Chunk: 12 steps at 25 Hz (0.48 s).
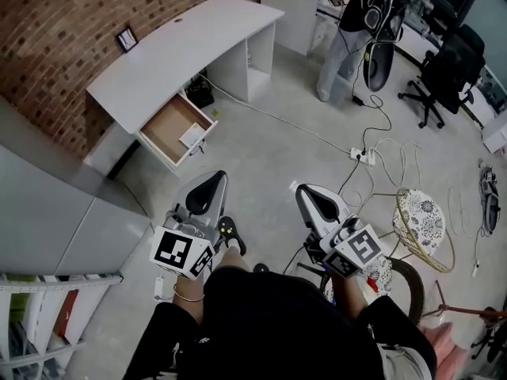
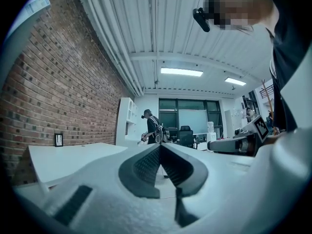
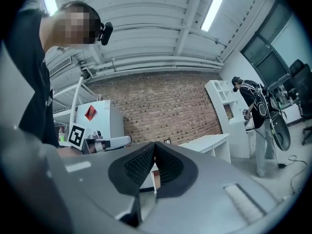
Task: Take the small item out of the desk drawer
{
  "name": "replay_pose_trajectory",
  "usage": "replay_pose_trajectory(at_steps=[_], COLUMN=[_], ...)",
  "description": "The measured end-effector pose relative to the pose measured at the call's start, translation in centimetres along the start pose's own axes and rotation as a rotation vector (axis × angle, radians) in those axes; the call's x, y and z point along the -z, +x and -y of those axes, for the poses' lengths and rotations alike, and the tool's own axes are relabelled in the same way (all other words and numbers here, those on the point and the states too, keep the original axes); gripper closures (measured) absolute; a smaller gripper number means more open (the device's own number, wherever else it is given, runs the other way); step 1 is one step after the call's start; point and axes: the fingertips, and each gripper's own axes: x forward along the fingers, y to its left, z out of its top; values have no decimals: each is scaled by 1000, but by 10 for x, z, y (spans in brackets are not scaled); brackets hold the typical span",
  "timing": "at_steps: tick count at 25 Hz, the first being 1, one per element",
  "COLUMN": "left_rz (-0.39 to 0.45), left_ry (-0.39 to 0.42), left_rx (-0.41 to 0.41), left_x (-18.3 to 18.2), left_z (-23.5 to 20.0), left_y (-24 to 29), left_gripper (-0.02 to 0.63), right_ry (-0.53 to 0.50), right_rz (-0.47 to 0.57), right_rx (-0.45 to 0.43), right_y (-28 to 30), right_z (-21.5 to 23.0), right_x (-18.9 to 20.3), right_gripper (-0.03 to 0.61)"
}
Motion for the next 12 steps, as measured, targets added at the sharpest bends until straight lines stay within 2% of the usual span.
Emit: replay_pose_trajectory(at_steps=[12], left_rz=[3], left_ry=[-28], left_rx=[-14], left_x=[6], left_z=[-60], left_y=[31], left_gripper=[611], right_ry=[9], right_rz=[-30], right_rx=[14], right_y=[55], right_z=[29], right_x=[6], right_gripper=[571])
